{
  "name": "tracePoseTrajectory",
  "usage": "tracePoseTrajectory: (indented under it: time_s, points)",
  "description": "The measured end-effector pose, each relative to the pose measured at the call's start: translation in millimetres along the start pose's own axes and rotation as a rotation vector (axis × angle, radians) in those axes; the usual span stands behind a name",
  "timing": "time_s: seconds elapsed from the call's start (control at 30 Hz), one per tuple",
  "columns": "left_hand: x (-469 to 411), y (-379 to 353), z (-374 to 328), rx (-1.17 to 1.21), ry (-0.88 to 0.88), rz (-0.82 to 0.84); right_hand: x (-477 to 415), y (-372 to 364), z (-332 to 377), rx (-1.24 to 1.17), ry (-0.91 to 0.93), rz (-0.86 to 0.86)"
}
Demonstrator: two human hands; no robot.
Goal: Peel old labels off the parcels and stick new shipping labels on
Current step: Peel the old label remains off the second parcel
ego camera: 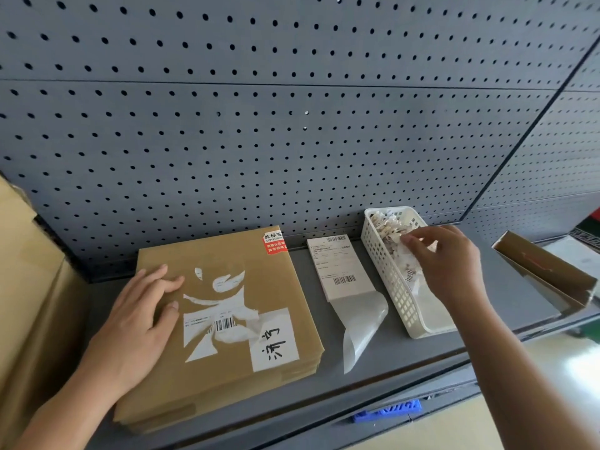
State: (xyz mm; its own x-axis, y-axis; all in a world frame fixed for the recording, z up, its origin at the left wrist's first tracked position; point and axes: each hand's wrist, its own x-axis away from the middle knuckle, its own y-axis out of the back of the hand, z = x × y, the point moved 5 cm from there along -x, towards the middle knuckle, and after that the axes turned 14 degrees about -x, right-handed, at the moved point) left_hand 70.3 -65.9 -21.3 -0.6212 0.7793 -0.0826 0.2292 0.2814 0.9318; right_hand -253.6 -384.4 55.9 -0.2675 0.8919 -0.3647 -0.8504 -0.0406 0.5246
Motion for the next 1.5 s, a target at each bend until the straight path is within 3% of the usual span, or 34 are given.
tracePoseTrajectory:
  time_s: [0.2,0.63,0.97,1.17,1.4,1.5]
  points:
    - [-0.1,1.7,-1.9,0.008,-0.020,-0.019,-12.6,16.1,-21.5,0.141,0.029,-0.029]
    - [0.8,2.2,-3.4,0.010,-0.025,-0.032,-22.4,4.3,-54.6,0.186,-0.158,0.065]
    - [0.8,1.8,-3.0,0.017,-0.010,-0.024,-18.4,-7.2,-41.4,0.354,-0.024,0.066]
    - [0.3,1.6,-3.1,0.015,-0.011,-0.020,-20.2,6.2,-21.7,0.321,0.070,-0.087]
    - [0.1,0.5,-1.9,0.011,-0.012,-0.015,-20.1,10.1,-10.4,0.208,0.084,-0.122]
    - [0.0,0.3,-1.7,0.014,-0.005,-0.011,-17.9,-1.3,-1.3,0.152,0.122,-0.061]
